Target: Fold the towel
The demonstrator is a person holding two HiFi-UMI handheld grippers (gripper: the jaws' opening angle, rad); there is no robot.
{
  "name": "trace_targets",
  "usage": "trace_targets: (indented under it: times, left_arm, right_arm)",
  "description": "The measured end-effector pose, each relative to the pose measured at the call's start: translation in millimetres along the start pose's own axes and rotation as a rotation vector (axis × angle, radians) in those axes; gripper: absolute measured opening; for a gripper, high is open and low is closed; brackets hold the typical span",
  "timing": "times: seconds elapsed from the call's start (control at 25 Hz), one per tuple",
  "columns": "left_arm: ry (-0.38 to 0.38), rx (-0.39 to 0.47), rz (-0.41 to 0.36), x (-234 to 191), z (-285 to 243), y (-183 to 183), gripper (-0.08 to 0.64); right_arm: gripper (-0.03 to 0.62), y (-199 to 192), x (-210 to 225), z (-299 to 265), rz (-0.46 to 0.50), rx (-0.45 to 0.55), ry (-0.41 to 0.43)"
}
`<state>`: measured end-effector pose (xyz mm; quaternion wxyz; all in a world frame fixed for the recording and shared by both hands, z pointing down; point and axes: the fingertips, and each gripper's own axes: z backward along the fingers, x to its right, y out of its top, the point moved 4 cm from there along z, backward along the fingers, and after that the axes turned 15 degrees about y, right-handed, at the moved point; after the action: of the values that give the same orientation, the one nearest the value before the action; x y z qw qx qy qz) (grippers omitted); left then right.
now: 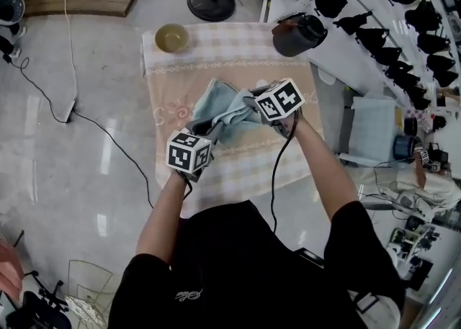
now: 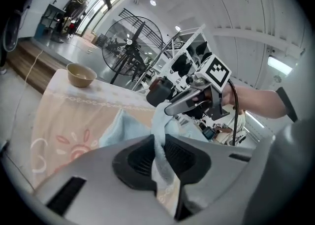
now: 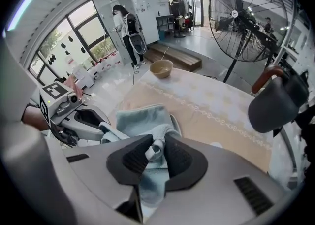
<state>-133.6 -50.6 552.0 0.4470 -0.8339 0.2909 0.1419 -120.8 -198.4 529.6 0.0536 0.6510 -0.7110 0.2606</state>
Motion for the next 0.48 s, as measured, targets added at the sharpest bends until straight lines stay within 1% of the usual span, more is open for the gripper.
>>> trace_targets:
  times: [0.08, 0.16, 0.2, 0.24, 0.32, 0.4, 0.48]
  left_arm:
    - [0.023, 0.007, 0.041, -13.6, 1.7, 3.4, 0.060]
    - [0.042, 0.011, 0.086, -27.6, 3.1, 5.5, 0.060]
    - [0.047, 0.014, 0.110, -34.1, 3.9, 6.4, 0.060]
    - [0.049, 0.018, 0.132, -40.1, 4.8, 7.4, 0.060]
    - [0.052, 0.026, 0.169, -50.6, 5.7, 9.8, 0.060]
    - [0.062, 0.033, 0.191, -59.1, 5.0, 11.3, 0.060]
    - [0.074, 0.036, 0.210, -65.8, 3.7, 11.7, 0.060]
  right_arm:
    - [0.082, 9.8, 0.6, -7.0, -0.005, 0.015, -0.003]
    - [0.142, 19.0, -0.2, -9.9, 0.013, 0.046, -0.016]
    - [0.179, 22.8, -2.3, -8.7, 0.032, 0.068, -0.020]
    - [0.202, 25.7, -5.8, -6.3, 0.054, 0.095, -0.016]
    - [0.215, 27.0, -15.8, -0.4, 0.100, 0.143, 0.012]
    - [0.215, 21.3, -25.8, 6.7, 0.156, 0.166, 0.032]
    - [0.221, 12.9, -31.5, 17.4, 0.204, 0.189, 0.022]
